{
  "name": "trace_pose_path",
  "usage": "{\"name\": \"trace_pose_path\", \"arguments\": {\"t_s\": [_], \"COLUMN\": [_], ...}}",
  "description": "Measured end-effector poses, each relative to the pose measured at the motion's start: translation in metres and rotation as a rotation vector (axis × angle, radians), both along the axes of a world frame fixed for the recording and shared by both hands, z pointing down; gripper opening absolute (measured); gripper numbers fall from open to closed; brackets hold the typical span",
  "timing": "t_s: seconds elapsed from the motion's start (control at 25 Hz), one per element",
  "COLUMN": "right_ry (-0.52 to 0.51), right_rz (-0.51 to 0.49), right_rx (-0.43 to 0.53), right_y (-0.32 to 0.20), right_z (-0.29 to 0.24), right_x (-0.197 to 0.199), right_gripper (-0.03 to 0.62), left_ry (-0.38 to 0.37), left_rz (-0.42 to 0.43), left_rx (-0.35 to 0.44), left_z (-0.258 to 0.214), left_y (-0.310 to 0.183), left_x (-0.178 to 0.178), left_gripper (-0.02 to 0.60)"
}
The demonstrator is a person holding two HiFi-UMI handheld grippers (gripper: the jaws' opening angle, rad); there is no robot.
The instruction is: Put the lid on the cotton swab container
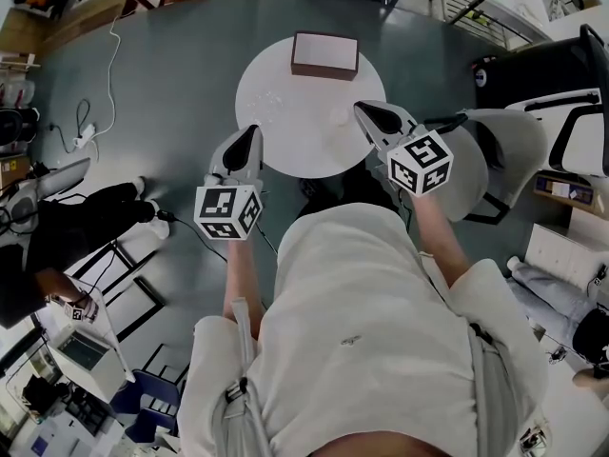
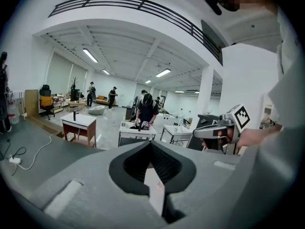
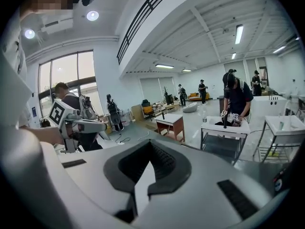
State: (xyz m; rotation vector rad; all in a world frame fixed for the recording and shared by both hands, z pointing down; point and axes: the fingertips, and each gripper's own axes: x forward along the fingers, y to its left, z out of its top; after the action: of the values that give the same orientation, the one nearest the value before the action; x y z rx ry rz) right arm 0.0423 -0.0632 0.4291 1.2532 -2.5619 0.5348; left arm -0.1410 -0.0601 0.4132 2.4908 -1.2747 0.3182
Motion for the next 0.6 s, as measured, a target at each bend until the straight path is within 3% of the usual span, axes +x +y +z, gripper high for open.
{"name": "trace_pose_path", "arguments": {"t_s": [0.6], "right_ry": [0.012], "right_rz": [-0.001], "right_rx": [-0.005], "right_y": [0.008], "right_z": [-0.0026], "right_x": [0.0046], "right_gripper": [0.005], "left_ry": [-0.027], "left_rz": [0.013], "left_rx": [0.002], "left_z": [-0.0017], "left_y": [0.0063], "left_x": [0.0039], "left_gripper": [0.008]}}
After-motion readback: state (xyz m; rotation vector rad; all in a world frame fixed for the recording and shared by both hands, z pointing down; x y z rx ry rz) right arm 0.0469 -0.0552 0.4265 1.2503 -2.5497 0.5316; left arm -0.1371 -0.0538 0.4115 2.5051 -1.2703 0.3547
